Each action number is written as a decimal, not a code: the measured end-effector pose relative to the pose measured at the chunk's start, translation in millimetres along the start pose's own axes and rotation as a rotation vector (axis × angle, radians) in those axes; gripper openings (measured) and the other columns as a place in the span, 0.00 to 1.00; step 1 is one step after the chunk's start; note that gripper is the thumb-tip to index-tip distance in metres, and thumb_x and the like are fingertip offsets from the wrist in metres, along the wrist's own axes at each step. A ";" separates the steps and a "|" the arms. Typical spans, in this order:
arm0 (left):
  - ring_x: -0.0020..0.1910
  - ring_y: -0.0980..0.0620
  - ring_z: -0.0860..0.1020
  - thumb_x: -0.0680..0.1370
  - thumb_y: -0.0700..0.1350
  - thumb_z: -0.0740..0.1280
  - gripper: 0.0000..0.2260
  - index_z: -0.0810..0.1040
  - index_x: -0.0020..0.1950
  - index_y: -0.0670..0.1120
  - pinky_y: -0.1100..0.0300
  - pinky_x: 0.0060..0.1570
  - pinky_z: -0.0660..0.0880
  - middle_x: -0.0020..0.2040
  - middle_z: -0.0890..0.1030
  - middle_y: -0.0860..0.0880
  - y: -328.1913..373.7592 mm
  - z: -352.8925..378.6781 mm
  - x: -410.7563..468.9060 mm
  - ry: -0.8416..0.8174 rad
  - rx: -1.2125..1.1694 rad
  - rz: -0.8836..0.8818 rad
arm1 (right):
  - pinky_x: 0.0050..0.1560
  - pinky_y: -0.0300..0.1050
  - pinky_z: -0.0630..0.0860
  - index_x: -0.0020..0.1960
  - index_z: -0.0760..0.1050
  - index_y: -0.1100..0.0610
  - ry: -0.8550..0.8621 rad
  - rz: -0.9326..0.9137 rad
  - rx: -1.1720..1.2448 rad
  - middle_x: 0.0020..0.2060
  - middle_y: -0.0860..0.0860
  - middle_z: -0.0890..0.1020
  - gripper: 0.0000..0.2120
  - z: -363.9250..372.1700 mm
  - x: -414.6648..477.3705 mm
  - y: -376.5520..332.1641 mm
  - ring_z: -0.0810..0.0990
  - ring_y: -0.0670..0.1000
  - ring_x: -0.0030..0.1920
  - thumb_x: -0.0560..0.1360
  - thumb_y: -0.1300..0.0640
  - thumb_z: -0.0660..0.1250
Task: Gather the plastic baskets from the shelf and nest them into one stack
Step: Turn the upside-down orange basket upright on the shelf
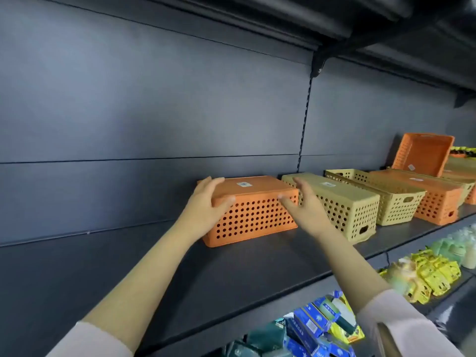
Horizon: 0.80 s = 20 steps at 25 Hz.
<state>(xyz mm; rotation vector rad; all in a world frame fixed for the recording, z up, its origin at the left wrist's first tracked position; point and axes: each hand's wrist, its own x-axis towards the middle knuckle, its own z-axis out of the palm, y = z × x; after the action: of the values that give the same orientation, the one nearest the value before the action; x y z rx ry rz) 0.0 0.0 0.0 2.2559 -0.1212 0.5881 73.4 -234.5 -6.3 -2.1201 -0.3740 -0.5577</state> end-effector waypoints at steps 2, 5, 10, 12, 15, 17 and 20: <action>0.79 0.48 0.54 0.79 0.58 0.64 0.28 0.62 0.77 0.55 0.46 0.75 0.57 0.81 0.54 0.49 -2.5 18.3 22.8 0.071 -0.016 -0.052 | 0.72 0.58 0.64 0.77 0.60 0.52 0.010 0.000 0.017 0.74 0.53 0.69 0.38 5.6 28.9 17.1 0.66 0.55 0.73 0.73 0.38 0.67; 0.80 0.46 0.53 0.78 0.60 0.64 0.28 0.64 0.77 0.54 0.45 0.74 0.58 0.81 0.53 0.48 -10.6 43.1 46.0 0.226 -0.056 -0.187 | 0.72 0.62 0.63 0.77 0.60 0.52 0.028 0.051 0.032 0.74 0.52 0.69 0.42 22.1 66.2 45.1 0.65 0.57 0.74 0.70 0.31 0.63; 0.74 0.49 0.65 0.78 0.61 0.64 0.31 0.60 0.78 0.52 0.53 0.68 0.64 0.72 0.68 0.53 -21.4 64.6 47.6 0.435 -0.223 -0.394 | 0.71 0.52 0.63 0.75 0.64 0.53 0.041 0.099 0.231 0.73 0.54 0.69 0.36 56.2 74.4 65.1 0.66 0.55 0.73 0.73 0.35 0.65; 0.69 0.49 0.71 0.78 0.60 0.65 0.35 0.55 0.80 0.52 0.55 0.61 0.65 0.63 0.71 0.55 -22.1 64.9 44.0 0.497 -0.314 -0.472 | 0.71 0.52 0.62 0.76 0.61 0.52 0.026 0.068 0.292 0.74 0.52 0.66 0.38 62.7 72.8 66.5 0.63 0.53 0.74 0.73 0.37 0.67; 0.66 0.48 0.74 0.77 0.58 0.67 0.36 0.54 0.80 0.53 0.52 0.64 0.69 0.67 0.73 0.52 -22.2 61.1 39.3 0.550 -0.399 -0.475 | 0.69 0.48 0.62 0.78 0.57 0.51 0.000 0.059 0.371 0.76 0.51 0.63 0.43 61.5 69.5 69.0 0.63 0.51 0.75 0.70 0.39 0.71; 0.65 0.50 0.75 0.76 0.56 0.69 0.36 0.55 0.80 0.54 0.47 0.67 0.70 0.68 0.72 0.54 -18.4 58.0 36.4 0.565 -0.400 -0.439 | 0.68 0.46 0.64 0.78 0.57 0.50 0.000 0.066 0.436 0.75 0.50 0.64 0.45 56.9 65.9 69.1 0.64 0.50 0.73 0.68 0.40 0.73; 0.67 0.53 0.73 0.75 0.55 0.72 0.36 0.58 0.79 0.56 0.48 0.67 0.71 0.69 0.70 0.57 -15.0 54.7 34.6 0.585 -0.350 -0.372 | 0.67 0.47 0.68 0.78 0.57 0.50 -0.002 0.077 0.500 0.70 0.47 0.66 0.47 49.3 64.5 69.1 0.68 0.48 0.69 0.66 0.43 0.77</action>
<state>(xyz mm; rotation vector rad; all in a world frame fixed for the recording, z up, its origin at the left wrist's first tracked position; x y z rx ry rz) 55.2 -25.7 -26.6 1.6379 0.4442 0.9118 172.4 -228.8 -45.5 -1.6452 -0.3857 -0.3693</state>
